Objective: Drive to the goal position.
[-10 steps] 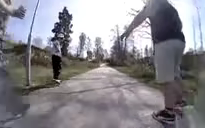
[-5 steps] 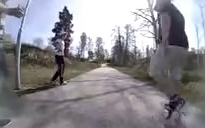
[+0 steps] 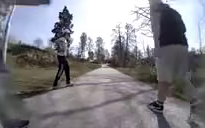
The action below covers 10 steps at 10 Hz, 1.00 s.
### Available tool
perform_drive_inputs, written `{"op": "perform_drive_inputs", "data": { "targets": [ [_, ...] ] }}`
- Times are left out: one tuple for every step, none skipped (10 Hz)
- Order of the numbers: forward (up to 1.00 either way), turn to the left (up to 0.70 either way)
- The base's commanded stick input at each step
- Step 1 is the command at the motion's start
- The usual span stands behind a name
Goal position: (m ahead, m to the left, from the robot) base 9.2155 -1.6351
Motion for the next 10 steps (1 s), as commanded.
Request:
{"op": "perform_drive_inputs", "data": {
  "targets": [
    [1.0, 0.0],
    [1.0, 0.0],
    [1.0, 0.0],
    [1.0, 0.0],
    [1.0, 0.0],
    [1.0, 0.0],
    [1.0, 0.0],
    [1.0, 0.0],
    [1.0, 0.0],
    [1.0, 0.0]
  ]
}}
